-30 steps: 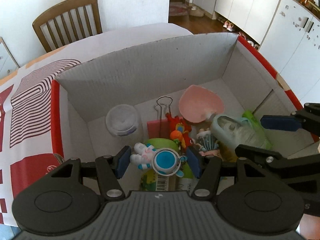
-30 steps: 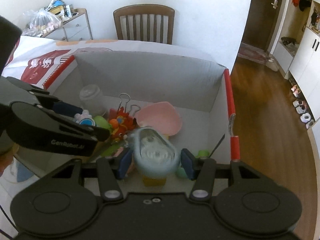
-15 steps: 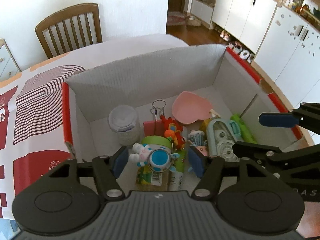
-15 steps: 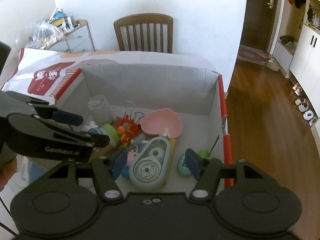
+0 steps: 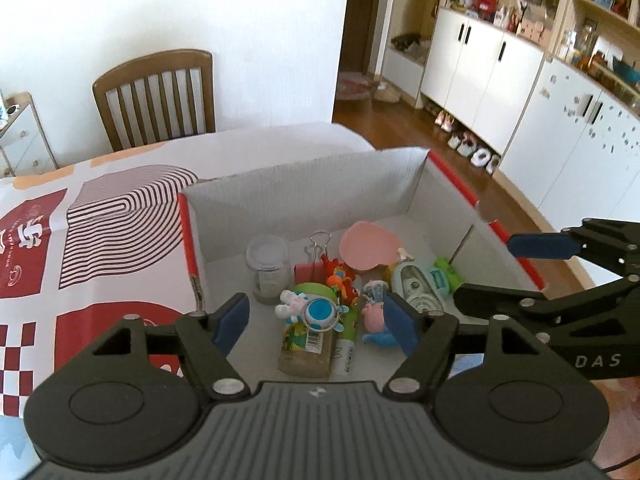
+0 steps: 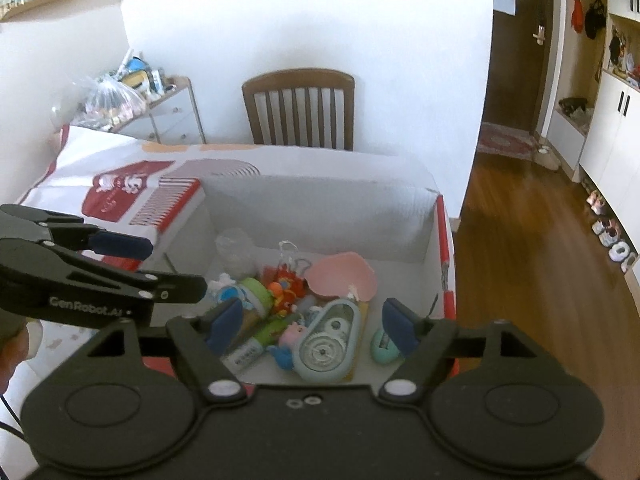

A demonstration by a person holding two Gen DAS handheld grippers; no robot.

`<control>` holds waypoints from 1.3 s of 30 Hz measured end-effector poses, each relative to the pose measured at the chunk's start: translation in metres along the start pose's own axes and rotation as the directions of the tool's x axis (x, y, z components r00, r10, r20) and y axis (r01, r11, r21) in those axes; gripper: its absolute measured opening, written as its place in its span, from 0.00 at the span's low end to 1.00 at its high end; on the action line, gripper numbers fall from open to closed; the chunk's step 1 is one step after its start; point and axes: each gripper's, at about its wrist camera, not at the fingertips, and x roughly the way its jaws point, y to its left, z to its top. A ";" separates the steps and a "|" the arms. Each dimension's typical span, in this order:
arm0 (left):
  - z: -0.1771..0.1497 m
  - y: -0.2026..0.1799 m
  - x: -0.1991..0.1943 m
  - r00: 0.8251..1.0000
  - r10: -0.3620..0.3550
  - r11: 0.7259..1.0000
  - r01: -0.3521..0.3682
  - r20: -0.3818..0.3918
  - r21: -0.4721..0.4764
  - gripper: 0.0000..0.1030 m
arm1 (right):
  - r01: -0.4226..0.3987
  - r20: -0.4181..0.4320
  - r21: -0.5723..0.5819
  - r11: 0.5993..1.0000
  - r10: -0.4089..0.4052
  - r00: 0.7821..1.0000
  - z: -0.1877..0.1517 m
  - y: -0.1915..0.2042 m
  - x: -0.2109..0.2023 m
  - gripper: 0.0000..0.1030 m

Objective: Organize rigid objects

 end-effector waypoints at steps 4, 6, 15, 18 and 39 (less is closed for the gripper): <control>-0.006 0.001 -0.018 0.999 0.007 1.000 -0.007 0.032 -0.006 0.72 | -0.013 0.030 -0.013 1.000 0.014 0.999 0.000 0.008 -0.012 0.82; -0.007 0.002 -0.026 0.999 0.010 1.000 -0.009 0.046 -0.018 0.74 | -0.015 0.053 -0.018 1.000 0.016 0.998 -0.001 0.011 -0.018 0.84; -0.017 0.000 -0.063 0.990 0.022 0.999 -0.015 0.138 -0.051 0.82 | -0.034 0.103 0.029 0.999 0.031 0.994 -0.004 0.007 -0.044 0.89; -0.019 -0.003 -0.071 0.987 0.023 0.998 -0.015 0.158 -0.054 0.82 | -0.030 0.121 0.042 0.999 0.025 0.992 -0.007 0.006 -0.051 0.92; -0.035 -0.022 -0.093 0.979 0.064 0.998 -0.061 0.191 -0.018 0.99 | -0.014 0.181 0.094 0.995 -0.004 0.983 -0.025 0.011 -0.080 1.00</control>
